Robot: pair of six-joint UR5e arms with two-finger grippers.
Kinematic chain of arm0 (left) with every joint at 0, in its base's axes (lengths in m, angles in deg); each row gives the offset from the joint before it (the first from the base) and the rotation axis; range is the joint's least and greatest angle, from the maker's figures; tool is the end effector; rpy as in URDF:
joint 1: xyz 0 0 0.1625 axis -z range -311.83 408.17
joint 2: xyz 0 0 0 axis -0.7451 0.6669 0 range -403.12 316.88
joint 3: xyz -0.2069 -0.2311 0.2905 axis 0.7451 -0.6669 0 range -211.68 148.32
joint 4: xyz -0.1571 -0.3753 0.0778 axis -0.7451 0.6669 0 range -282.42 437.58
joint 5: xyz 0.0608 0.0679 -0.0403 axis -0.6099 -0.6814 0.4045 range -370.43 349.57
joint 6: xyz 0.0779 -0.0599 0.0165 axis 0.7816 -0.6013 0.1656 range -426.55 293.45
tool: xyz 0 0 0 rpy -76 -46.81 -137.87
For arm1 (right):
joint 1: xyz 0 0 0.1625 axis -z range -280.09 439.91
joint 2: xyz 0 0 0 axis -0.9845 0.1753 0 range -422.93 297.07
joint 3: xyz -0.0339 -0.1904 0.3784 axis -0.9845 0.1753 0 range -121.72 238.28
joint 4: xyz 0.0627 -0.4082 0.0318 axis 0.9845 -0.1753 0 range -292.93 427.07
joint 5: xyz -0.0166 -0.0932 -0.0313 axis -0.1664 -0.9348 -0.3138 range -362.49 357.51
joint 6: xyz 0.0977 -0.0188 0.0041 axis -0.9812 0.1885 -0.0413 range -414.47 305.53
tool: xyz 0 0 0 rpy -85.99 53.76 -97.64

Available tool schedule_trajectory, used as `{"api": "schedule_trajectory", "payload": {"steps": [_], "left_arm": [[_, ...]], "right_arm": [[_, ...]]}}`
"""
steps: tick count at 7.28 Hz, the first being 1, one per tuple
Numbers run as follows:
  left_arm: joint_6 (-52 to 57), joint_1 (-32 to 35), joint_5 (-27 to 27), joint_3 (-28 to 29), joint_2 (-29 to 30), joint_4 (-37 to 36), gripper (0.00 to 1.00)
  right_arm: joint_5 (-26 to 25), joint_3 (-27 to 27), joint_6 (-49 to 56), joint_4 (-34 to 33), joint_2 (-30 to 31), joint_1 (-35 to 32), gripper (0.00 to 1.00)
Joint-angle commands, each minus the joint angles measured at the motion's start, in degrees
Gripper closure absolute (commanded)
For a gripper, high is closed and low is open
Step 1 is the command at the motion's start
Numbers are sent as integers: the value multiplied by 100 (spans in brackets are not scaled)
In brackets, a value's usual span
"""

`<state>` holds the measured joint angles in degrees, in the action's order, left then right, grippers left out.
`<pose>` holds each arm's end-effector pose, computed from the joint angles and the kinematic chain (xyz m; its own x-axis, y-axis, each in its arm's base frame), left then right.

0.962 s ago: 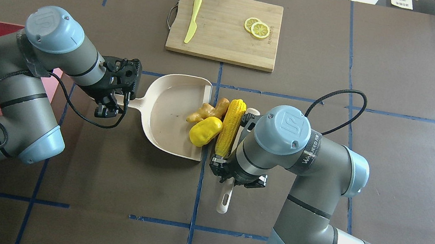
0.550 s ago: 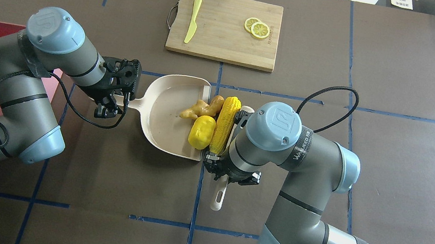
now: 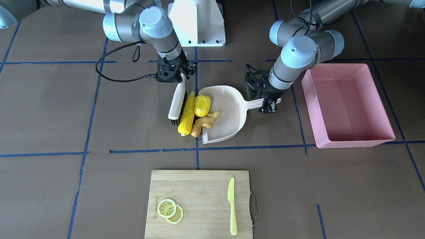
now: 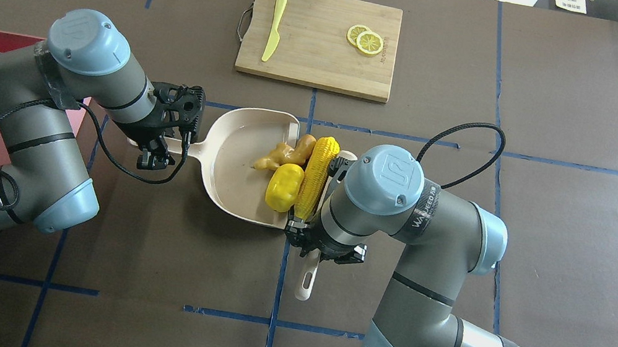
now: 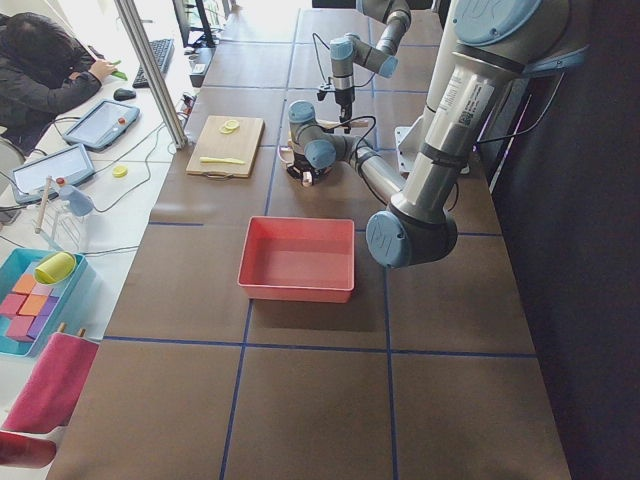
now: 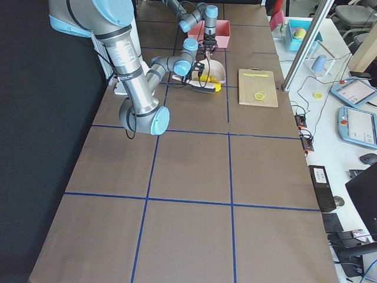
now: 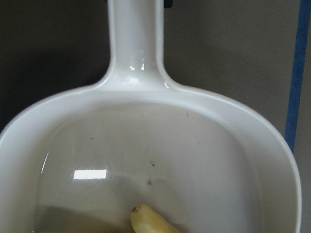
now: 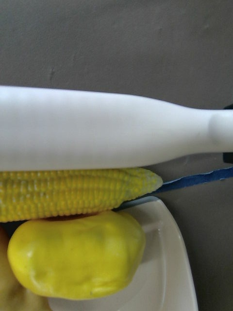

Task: Sweep and dump trash into bin
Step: 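Sweep the potato, ginger and corn into the dustpan with the brush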

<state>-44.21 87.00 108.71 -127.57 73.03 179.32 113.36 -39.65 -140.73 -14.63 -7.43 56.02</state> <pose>0.4548 -0.4748 0.3298 0.0501 0.9968 -0.0622 -0.6286 0.0799 0.7736 -0.5695 -0.3505 0.2276 0.5811 0.1930 0.7906 -0.0178 0.9742 -0.2248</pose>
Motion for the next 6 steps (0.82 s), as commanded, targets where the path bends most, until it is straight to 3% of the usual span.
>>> {"api": "schedule_trajectory", "payload": {"steps": [1,6], "left_arm": [[-11,-25,12,-1,13,-41,100],[-55,-34,12,-36,13,-32,100]], "right_arm": [[-1,45,-41,-4,-126,6,100],[-1,660,-32,31,-689,6,100]]}}
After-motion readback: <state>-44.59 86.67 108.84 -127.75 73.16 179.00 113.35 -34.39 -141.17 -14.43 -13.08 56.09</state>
